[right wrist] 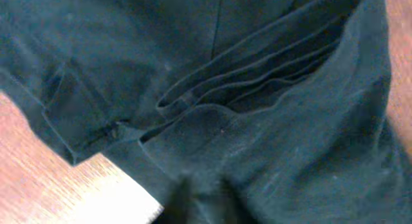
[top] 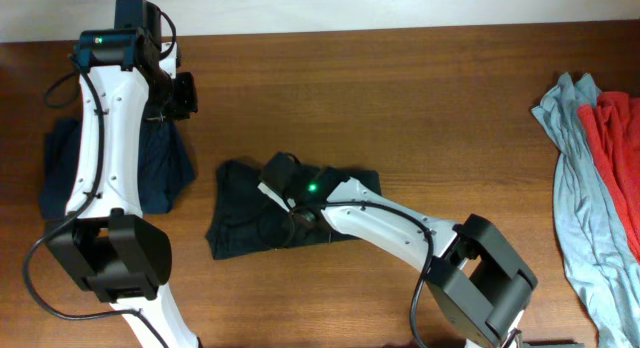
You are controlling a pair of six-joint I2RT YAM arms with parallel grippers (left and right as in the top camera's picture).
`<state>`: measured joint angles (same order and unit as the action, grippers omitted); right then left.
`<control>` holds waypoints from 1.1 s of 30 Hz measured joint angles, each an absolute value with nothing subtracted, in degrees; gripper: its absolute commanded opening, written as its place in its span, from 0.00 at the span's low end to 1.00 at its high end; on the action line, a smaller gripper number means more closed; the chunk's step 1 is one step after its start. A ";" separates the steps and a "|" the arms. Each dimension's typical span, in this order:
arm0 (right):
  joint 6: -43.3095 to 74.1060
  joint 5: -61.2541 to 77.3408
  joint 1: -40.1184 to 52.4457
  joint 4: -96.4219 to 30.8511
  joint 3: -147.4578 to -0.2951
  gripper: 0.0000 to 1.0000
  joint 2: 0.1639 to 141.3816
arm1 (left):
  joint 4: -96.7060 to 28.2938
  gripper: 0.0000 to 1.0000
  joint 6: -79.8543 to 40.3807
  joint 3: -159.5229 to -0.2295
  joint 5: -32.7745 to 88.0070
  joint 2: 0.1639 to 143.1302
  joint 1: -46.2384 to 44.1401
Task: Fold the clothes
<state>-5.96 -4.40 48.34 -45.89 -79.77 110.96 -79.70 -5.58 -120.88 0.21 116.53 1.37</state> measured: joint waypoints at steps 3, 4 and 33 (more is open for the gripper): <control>-6.17 -3.22 48.34 -46.17 -79.81 0.45 110.96 | -79.70 0.20 -5.58 -120.88 0.21 116.53 1.37; -6.24 -2.61 48.34 -46.11 -79.81 0.45 110.96 | -79.70 0.21 -5.58 -120.88 0.21 116.53 1.37; -6.04 -1.48 48.45 -44.36 -79.88 0.59 113.75 | -78.87 0.25 -5.37 -120.88 0.21 116.53 1.37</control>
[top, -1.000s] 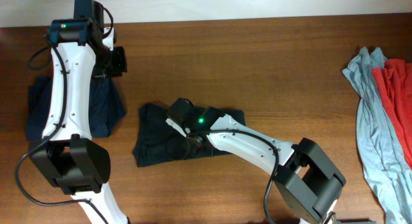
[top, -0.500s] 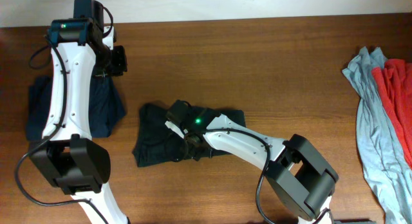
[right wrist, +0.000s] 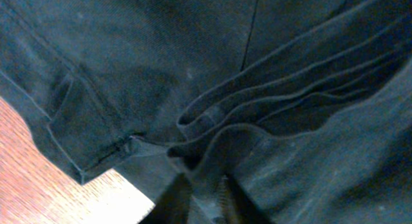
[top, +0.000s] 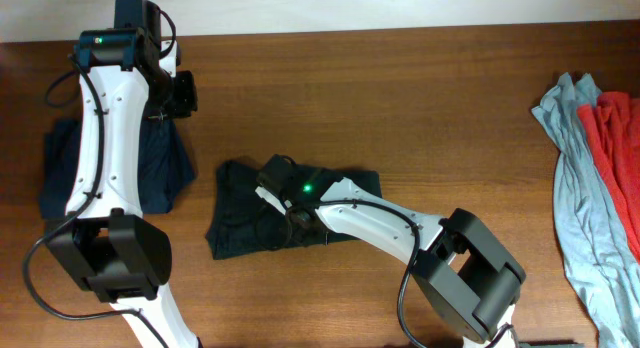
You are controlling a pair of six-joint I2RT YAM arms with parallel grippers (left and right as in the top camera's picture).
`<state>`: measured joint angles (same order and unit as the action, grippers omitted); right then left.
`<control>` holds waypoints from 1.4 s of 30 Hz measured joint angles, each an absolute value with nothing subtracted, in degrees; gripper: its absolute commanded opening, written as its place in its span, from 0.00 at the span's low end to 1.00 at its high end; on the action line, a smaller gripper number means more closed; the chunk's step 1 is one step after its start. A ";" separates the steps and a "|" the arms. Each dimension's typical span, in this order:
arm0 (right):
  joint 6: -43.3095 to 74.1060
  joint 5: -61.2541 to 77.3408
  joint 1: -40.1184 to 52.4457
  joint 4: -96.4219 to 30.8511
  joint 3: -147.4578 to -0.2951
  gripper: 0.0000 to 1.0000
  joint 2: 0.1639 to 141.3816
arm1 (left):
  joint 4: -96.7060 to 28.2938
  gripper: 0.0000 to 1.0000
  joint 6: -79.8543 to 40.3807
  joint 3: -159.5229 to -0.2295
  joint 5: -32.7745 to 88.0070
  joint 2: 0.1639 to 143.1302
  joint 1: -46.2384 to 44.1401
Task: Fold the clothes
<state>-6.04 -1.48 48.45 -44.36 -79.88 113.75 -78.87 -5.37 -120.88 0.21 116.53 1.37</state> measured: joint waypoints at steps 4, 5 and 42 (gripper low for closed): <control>-6.24 -1.50 48.49 -44.58 -79.88 0.61 113.75 | -78.85 0.25 -5.37 -120.88 0.21 116.53 1.37; -6.24 -1.50 48.49 -44.58 -79.88 0.57 113.75 | -78.85 0.25 -5.37 -120.88 0.21 116.53 1.37; -7.05 1.19 54.70 -60.66 -91.18 0.45 115.33 | -78.41 0.44 -5.37 -120.88 0.21 116.53 1.37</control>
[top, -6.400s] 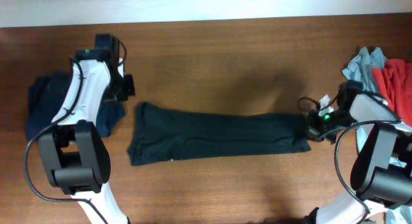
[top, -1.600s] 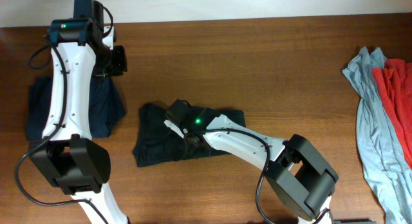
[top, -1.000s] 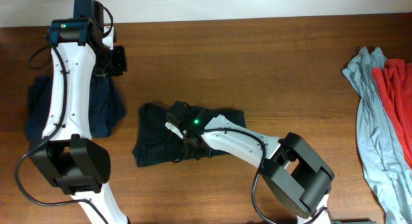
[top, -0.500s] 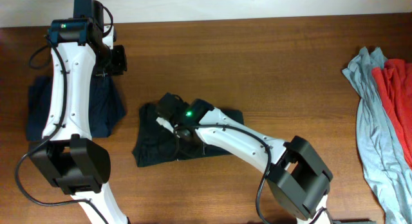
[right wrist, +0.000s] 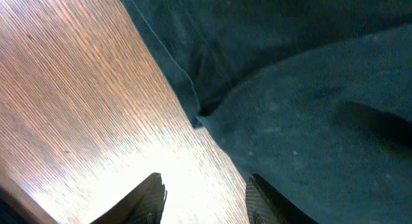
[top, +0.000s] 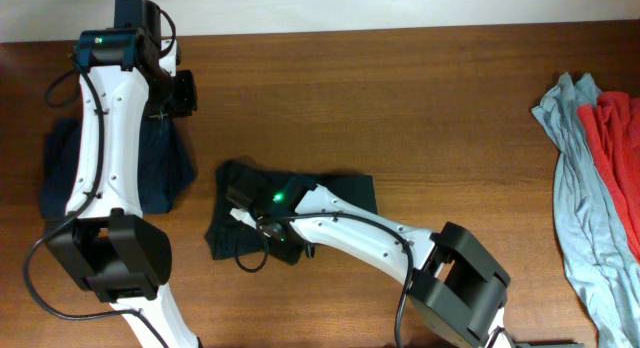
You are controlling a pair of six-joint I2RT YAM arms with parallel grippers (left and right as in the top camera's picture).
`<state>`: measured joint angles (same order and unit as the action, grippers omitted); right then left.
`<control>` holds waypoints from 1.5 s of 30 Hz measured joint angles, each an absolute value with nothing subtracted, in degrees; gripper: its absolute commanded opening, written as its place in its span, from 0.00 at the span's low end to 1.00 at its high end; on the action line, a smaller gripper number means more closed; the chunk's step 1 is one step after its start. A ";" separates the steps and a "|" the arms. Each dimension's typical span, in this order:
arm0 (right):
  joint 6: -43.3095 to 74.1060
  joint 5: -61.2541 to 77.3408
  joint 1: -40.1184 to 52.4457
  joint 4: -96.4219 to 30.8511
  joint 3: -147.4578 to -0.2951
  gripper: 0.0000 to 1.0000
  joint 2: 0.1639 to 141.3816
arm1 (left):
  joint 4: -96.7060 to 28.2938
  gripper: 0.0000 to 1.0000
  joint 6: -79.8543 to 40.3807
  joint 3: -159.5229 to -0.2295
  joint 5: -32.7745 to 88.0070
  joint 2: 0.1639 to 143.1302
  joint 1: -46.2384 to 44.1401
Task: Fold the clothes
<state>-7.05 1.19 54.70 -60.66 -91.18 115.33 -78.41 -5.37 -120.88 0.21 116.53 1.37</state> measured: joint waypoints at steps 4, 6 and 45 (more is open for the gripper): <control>-3.90 1.67 51.46 -60.58 -91.18 0.58 115.22 | -78.48 0.58 -4.93 -120.88 0.23 116.53 1.39; -2.09 3.18 47.62 -60.05 -91.18 0.34 114.80 | -78.74 0.51 -4.75 -120.88 0.23 116.53 1.56; 8.36 24.75 17.67 -59.68 -74.78 0.26 113.82 | -71.92 0.15 19.92 -107.85 21.76 134.69 -16.64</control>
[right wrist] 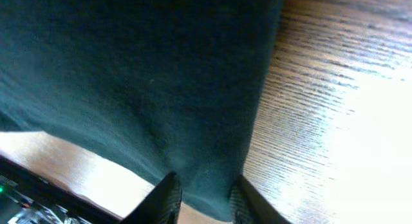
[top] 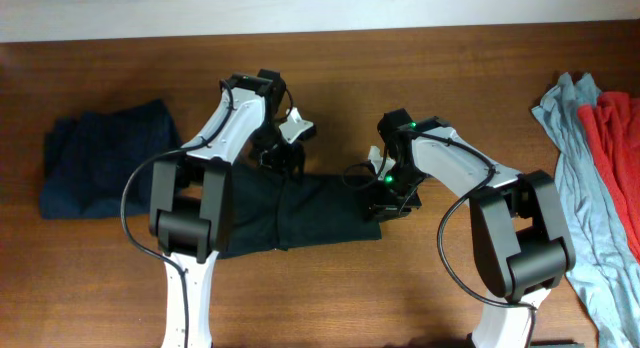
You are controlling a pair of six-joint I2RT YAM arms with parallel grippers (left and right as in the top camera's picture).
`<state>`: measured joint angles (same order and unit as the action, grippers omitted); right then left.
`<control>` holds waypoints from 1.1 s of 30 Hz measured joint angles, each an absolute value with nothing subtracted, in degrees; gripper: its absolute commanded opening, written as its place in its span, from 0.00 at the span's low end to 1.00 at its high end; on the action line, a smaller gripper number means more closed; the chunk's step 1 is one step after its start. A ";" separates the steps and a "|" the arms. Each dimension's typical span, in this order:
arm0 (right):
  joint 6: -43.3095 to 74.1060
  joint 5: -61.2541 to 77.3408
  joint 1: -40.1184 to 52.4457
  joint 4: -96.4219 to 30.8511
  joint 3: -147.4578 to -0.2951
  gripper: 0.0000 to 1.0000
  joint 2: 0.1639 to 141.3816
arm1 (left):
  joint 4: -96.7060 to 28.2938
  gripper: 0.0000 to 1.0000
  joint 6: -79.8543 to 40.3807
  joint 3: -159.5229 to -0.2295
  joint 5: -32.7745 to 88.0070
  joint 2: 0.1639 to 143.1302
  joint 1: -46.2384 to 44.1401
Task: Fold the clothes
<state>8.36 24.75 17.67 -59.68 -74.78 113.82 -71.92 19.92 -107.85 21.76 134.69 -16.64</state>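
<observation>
A dark green garment (top: 300, 213) lies flat in the middle of the wooden table (top: 450, 58). My right gripper (top: 385, 200) is at its right edge. In the right wrist view that gripper (right wrist: 205, 198) has the garment's (right wrist: 148, 76) edge between its fingers, shut on it. My left gripper (top: 285, 158) rests at the garment's far edge, near the middle. Its fingers are dark against the dark cloth, so their state does not show.
A folded dark blue garment (top: 105, 158) lies at the far left. A grey-blue garment (top: 572, 178) and a red one (top: 612, 158) are heaped at the right edge. Bare wood lies between them and the green garment.
The right gripper was open at the green garment's near left corner; now it is shut on the right edge. The left arm has left the blue garment and reached the green garment's far edge.
The right gripper was first pressed into the folded green garment's layers, then shut on a fold of them, while the left arm stayed over the blue garment. Then the right gripper stood open off the left corner. Now both grippers are at the green garment's edges.
</observation>
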 measured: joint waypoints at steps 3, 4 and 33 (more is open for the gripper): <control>8.71 24.47 17.67 -59.66 -74.76 0.18 113.82 | -71.96 0.01 20.21 -107.77 21.65 134.69 -16.64; 9.19 23.94 17.67 -59.66 -74.76 0.17 113.82 | -72.10 0.01 20.18 -107.77 21.58 134.69 -16.60; 8.12 24.67 15.31 -55.51 -71.05 0.61 104.18 | -88.18 0.41 16.51 -116.22 22.94 132.16 -1.63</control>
